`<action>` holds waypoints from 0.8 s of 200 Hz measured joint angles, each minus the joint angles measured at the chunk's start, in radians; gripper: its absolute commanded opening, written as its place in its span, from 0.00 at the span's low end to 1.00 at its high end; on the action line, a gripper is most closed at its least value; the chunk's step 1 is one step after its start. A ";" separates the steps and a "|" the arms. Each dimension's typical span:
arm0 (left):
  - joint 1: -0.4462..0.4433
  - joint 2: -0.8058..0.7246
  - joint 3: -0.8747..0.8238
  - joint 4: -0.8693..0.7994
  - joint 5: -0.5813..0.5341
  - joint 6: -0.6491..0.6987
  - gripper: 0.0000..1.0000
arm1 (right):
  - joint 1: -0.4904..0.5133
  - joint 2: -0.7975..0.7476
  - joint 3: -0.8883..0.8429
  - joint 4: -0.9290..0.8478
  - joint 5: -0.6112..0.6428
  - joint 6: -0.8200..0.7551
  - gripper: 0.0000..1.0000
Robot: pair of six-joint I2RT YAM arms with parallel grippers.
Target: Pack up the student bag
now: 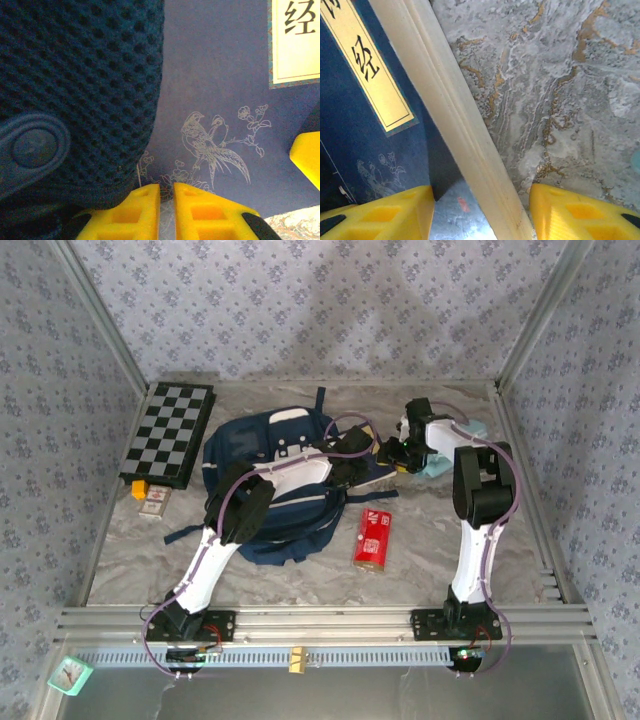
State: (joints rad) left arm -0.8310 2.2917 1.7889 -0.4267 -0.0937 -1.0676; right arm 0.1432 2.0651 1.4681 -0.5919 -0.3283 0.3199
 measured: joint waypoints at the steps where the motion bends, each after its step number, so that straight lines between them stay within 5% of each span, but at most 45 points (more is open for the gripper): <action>1: 0.000 0.000 0.000 0.000 0.000 0.000 0.16 | 0.001 0.001 0.002 -0.001 0.000 0.000 0.56; 160: 0.003 0.000 0.000 0.000 0.008 -0.008 0.16 | -0.021 -0.064 0.018 -0.023 -0.158 -0.023 0.44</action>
State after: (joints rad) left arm -0.8280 2.2917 1.7889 -0.4263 -0.0860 -1.0756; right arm 0.1226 2.0010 1.4860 -0.6147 -0.4866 0.2974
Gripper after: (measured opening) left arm 0.161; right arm 0.452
